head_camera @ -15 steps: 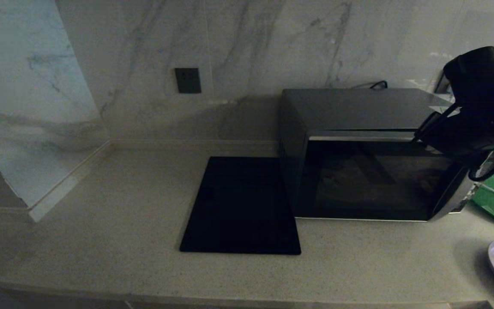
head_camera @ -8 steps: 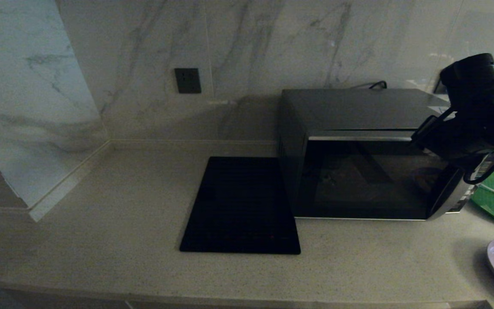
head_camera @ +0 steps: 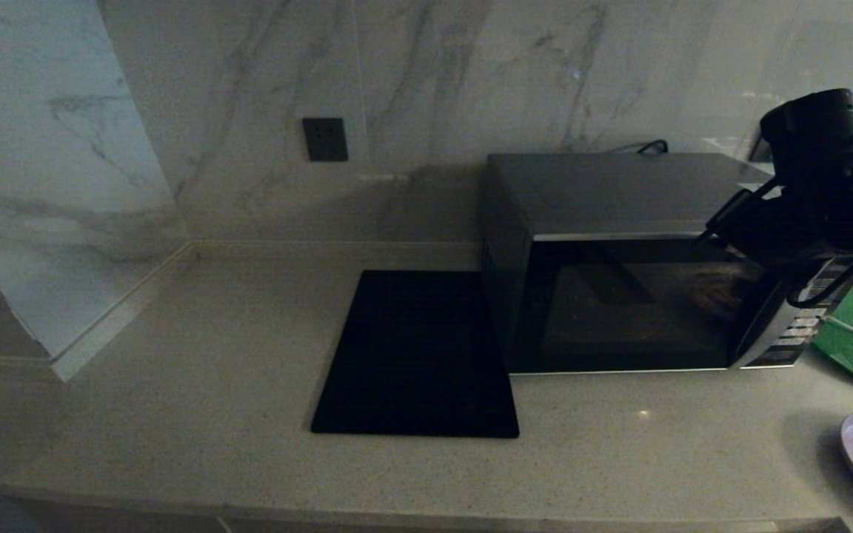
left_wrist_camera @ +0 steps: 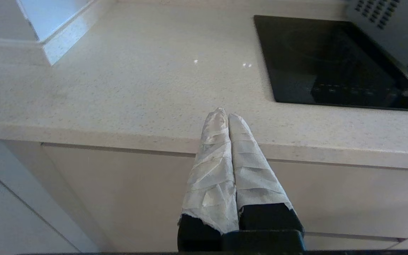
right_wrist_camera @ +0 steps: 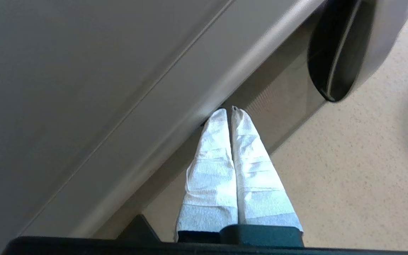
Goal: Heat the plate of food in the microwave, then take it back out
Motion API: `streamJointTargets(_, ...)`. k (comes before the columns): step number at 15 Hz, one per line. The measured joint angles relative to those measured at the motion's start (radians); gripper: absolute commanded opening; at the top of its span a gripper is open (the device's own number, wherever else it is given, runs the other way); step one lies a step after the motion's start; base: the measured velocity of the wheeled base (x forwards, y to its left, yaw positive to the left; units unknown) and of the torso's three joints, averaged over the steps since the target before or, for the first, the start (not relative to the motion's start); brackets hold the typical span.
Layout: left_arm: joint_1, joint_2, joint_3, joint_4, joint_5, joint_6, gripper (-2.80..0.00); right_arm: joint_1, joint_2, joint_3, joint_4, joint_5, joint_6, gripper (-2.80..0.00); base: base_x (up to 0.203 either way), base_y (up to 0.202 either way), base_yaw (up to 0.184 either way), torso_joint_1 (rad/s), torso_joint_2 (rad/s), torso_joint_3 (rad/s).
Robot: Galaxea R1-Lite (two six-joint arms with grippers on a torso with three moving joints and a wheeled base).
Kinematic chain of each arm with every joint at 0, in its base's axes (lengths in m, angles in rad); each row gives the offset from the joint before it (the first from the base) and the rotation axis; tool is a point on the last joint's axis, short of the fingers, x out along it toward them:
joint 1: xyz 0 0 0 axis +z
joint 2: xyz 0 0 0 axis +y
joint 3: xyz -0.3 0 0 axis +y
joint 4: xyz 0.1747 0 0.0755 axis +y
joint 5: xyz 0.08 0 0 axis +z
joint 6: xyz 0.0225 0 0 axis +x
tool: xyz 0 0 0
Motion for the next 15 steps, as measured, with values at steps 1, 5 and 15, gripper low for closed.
streamJointTargets(1, 0.001, 0.0, 0.0, 0.001, 0.0, 0.0, -2.8, -0.001, 0.0, 0.005, -0.003, 0.0, 0.0, -2.8, 0.0, 0.0, 0.0, 0.0, 0.0, 0.0)
streamJointTargets(5, 0.001, 0.0, 0.0, 0.001, 0.0, 0.0, -2.8, -0.003, -0.001, 0.014, -0.024, 0.001, -0.005, -2.8, 0.0, 0.0, 0.0, 0.0, 0.0, 0.0)
streamJointTargets(15, 0.001, 0.0, 0.0, 0.0, 0.0, 0.0, -2.8, -0.091, -0.316, 0.245, -0.022, 0.039, -0.09, -2.8, 0.0, 0.0, 0.0, 0.0, 0.0, 0.0)
